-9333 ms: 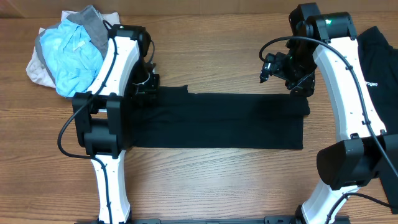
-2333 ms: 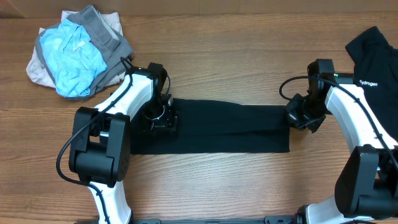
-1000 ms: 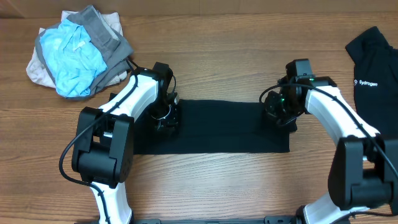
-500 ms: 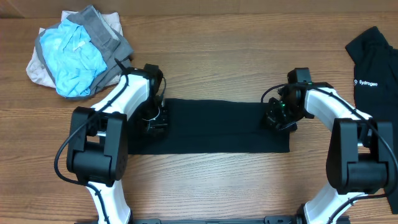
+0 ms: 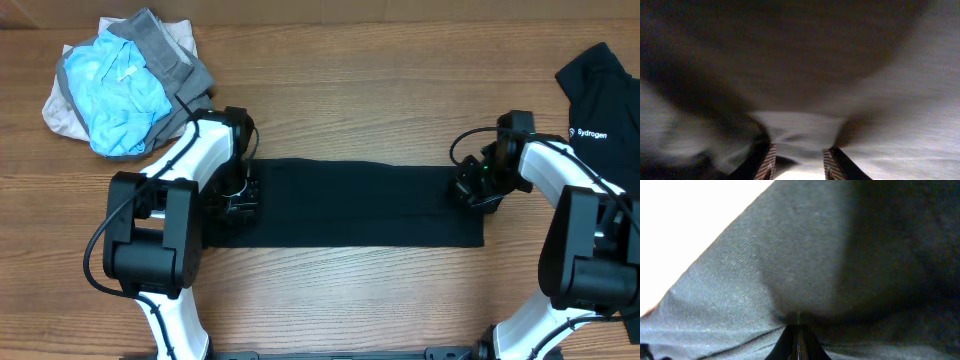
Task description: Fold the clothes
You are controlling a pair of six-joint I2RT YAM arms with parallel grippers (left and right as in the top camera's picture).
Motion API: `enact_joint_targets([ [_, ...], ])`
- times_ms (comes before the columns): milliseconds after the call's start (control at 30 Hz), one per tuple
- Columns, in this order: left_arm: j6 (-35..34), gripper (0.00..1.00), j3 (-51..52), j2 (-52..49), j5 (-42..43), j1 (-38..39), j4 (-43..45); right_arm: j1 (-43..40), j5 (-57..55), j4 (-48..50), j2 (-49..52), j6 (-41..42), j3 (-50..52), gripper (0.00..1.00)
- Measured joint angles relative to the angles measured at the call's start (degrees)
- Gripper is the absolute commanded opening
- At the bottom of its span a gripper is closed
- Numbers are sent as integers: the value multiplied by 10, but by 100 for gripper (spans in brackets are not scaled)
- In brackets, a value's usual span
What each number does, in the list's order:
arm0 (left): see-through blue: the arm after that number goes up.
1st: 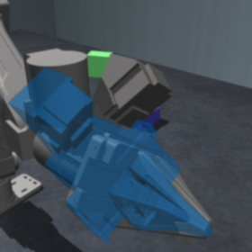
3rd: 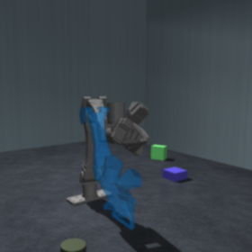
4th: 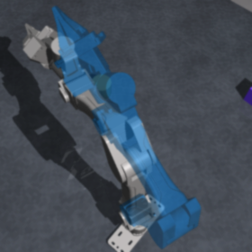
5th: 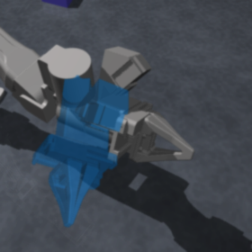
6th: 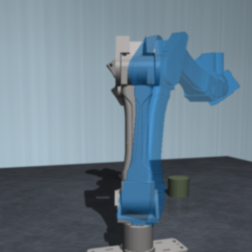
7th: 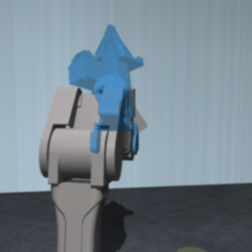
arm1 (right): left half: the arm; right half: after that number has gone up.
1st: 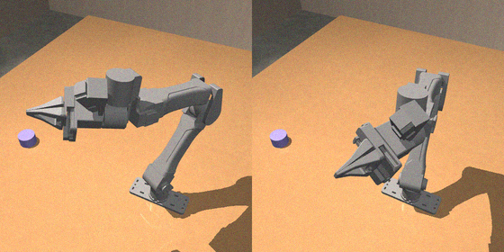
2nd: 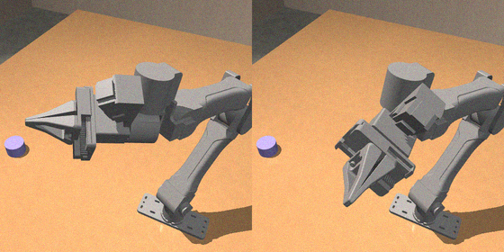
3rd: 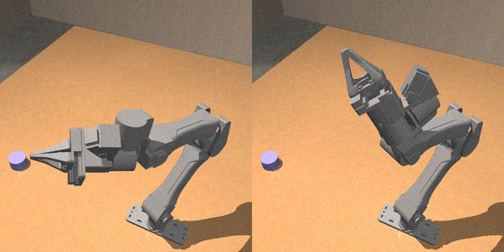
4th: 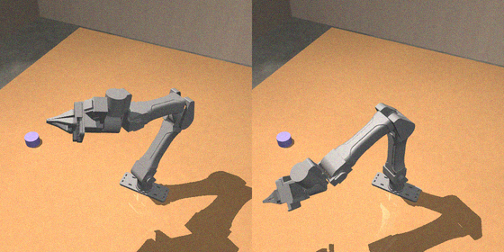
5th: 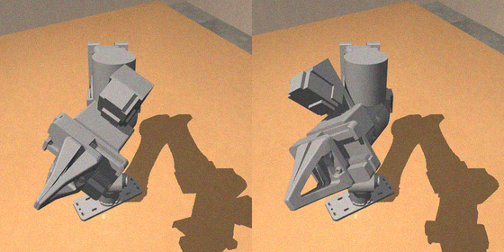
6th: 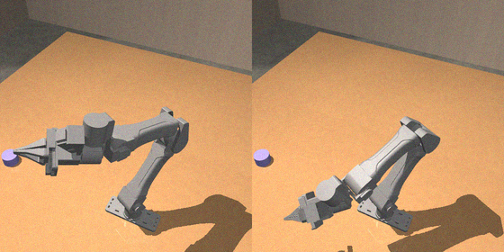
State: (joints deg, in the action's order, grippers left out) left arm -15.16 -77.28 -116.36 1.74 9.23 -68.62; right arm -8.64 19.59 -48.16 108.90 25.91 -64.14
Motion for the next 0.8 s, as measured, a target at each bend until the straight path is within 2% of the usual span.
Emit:
enact_joint_targets([
  [467,0,37,-14,0,-12,-51,-18,-87,-14,-12,0,11,-3,4],
  [800,-10,39,-131,3,-13,-110,-97,-91,-26,-19,-1,31,-6,4],
])
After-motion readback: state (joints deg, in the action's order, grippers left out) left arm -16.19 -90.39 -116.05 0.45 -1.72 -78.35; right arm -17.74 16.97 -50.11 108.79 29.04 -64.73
